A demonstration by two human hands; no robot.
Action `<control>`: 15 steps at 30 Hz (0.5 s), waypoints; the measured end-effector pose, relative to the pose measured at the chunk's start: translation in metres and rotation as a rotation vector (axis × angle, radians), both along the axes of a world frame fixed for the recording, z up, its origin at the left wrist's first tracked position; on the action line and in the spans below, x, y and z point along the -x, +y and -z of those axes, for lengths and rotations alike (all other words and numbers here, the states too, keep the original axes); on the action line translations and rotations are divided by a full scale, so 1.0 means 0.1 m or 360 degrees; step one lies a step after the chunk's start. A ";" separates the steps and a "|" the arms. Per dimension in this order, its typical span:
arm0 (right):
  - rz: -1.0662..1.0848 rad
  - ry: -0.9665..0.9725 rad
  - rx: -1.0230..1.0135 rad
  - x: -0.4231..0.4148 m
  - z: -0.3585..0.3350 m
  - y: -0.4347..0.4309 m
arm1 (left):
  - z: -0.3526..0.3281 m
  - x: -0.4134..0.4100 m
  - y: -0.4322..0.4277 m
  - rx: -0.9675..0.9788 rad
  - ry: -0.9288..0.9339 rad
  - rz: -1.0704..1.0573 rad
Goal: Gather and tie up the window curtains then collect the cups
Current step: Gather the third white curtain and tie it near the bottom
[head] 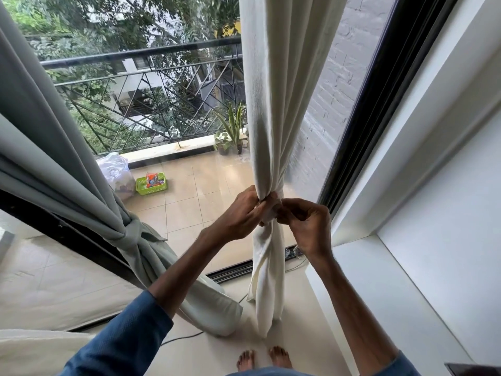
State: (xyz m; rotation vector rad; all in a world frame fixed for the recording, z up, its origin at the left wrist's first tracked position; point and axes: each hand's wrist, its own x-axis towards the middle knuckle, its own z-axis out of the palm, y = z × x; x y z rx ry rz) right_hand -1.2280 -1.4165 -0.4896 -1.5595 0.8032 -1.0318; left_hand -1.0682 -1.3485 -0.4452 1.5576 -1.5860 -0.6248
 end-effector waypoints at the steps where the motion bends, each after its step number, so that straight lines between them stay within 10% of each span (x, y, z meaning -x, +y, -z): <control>1: -0.0003 -0.0006 -0.0005 0.00 0.01 0.00 | 0.00 0.00 -0.01 0.0011 -0.0017 -0.0009; 15: 0.0038 0.0172 -0.0116 0.01 -0.21 -0.08 | 0.08 0.00 -0.01 0.0041 -0.0053 -0.0044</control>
